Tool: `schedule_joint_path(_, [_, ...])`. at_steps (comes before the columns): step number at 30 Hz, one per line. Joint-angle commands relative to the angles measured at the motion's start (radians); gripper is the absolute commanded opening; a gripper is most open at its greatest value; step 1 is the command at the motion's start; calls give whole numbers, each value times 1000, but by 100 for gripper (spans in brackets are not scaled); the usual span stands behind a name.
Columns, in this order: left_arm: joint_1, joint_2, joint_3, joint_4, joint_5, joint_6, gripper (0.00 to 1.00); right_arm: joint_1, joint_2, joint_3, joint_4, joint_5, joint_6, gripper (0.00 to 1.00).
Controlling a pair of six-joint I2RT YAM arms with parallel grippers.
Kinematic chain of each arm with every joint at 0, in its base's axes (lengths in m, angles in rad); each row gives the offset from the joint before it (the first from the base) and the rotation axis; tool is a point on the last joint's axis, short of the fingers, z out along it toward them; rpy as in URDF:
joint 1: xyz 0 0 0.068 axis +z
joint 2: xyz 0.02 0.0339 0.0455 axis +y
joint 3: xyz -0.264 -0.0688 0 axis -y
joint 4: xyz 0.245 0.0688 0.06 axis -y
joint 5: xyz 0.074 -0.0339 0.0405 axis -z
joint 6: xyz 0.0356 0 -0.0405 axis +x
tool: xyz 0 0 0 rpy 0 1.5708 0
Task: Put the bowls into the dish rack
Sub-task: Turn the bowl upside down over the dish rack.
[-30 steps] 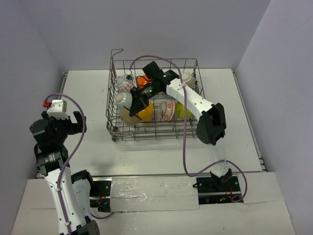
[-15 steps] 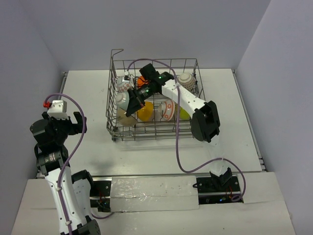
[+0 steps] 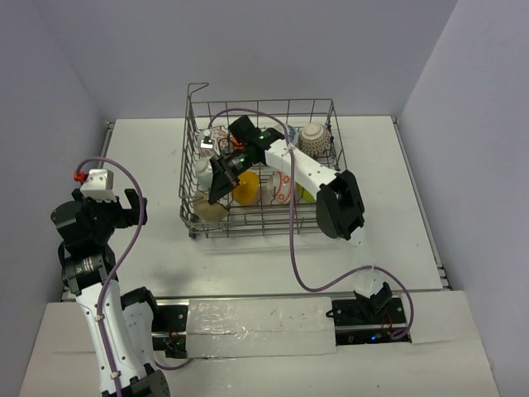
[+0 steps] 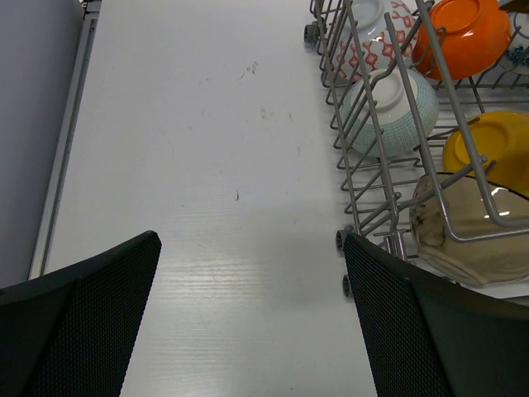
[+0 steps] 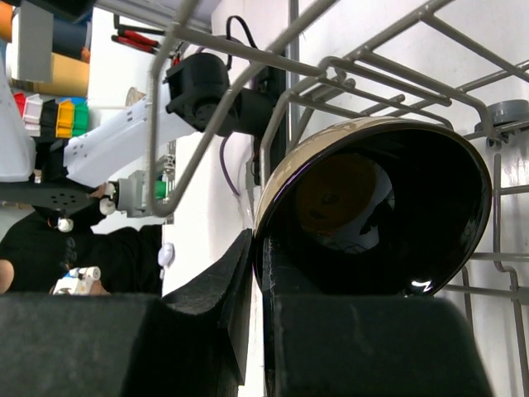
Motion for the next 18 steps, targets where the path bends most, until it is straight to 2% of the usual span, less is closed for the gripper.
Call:
schedule_joint_path(1, [6,4,-2,32,37,-4,99,17,2,61,3,-46,-7,0])
schedule_joint_path(18, [6,2,-7,32,45,-4,99,40,52,110,-29,-5,-56,0])
